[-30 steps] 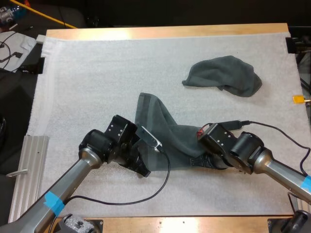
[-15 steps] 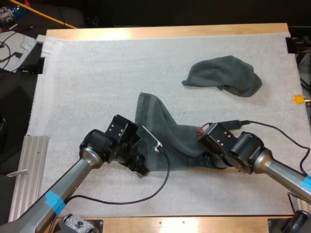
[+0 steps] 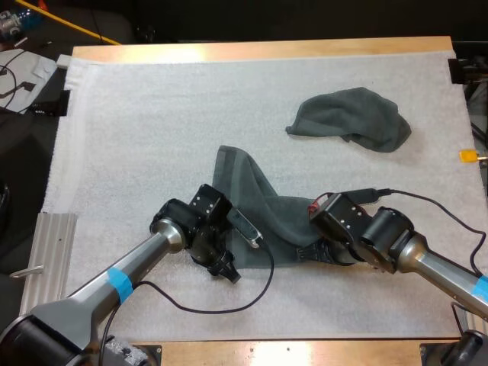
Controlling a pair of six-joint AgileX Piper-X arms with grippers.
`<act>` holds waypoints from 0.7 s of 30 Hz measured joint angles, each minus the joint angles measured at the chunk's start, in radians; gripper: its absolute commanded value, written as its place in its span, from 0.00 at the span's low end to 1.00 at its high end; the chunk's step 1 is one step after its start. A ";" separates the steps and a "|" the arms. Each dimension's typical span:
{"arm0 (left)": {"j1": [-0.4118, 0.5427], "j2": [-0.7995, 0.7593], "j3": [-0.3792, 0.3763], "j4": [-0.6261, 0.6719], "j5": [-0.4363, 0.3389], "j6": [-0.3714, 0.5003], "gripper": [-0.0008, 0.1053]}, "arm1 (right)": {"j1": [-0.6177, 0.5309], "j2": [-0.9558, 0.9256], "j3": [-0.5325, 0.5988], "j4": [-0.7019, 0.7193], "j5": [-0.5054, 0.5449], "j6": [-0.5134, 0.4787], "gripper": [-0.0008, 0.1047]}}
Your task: Pick towel from pile, fold and stack
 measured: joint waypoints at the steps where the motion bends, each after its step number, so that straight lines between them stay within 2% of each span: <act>1: 0.000 0.004 0.000 -0.001 0.000 0.000 0.43 | 0.000 0.000 0.000 0.000 0.000 0.000 0.01; 7: 0.000 0.043 0.000 -0.020 0.000 -0.002 0.41 | 0.000 0.000 0.000 -0.002 0.000 0.006 0.01; 9: -0.002 0.051 0.000 -0.022 0.000 -0.002 0.33 | 0.000 0.000 0.000 -0.002 0.000 0.008 0.01; 14: -0.001 0.065 0.000 -0.024 0.000 -0.002 0.03 | 0.000 0.000 0.000 -0.005 0.000 0.008 0.01; 21: -0.001 0.065 0.000 -0.014 0.005 -0.011 0.01 | 0.000 0.000 0.000 -0.011 0.000 0.009 0.01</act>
